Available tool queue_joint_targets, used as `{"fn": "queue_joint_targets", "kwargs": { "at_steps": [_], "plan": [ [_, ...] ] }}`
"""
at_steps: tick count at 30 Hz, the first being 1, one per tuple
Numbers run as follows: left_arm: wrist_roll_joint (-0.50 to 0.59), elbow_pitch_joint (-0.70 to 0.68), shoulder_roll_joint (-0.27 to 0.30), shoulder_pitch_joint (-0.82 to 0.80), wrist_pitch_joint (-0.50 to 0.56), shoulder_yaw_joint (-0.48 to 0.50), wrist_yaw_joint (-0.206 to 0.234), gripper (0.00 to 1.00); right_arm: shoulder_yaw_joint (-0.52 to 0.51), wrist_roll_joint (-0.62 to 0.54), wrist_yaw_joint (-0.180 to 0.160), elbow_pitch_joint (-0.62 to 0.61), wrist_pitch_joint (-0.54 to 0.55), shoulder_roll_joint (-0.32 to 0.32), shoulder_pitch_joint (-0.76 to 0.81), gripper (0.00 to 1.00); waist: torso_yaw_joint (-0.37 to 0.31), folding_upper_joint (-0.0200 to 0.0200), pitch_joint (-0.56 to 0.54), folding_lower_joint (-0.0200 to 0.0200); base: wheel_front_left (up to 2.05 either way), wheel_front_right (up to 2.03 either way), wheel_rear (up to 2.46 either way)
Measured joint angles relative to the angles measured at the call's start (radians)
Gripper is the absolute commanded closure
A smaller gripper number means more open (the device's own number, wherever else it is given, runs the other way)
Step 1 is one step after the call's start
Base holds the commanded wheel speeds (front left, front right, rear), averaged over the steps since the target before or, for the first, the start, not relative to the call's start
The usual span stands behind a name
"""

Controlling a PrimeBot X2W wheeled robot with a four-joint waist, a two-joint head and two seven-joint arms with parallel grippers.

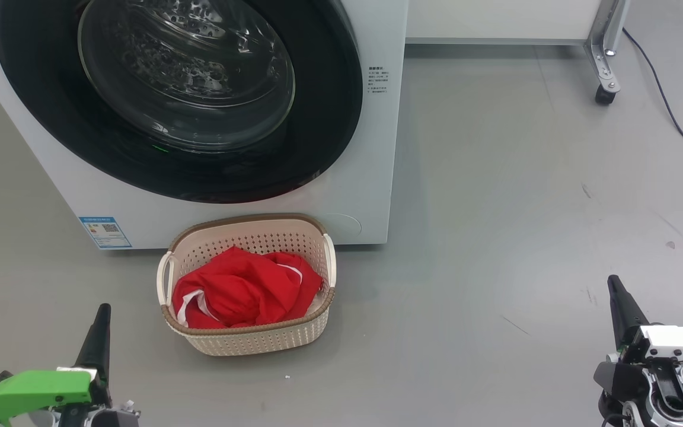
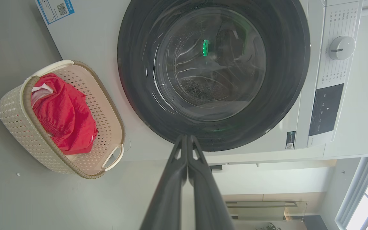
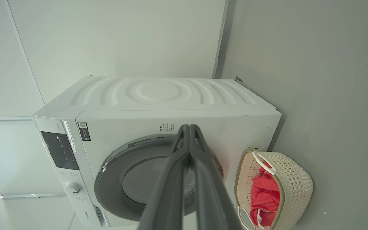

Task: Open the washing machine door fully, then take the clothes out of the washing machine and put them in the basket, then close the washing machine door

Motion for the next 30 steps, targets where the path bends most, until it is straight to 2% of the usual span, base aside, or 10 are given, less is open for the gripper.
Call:
{"fn": "queue_joint_targets", "kwargs": {
  "at_steps": [30],
  "plan": [
    [0.0,0.002,-0.001,-0.001,0.0,0.002,0.0,1.0,-0.001,0.0,0.0,0.0,0.001,0.0,0.0,1.0,0.0,0.0,0.0,0.0,0.0,0.0,0.0]
  ]
}}
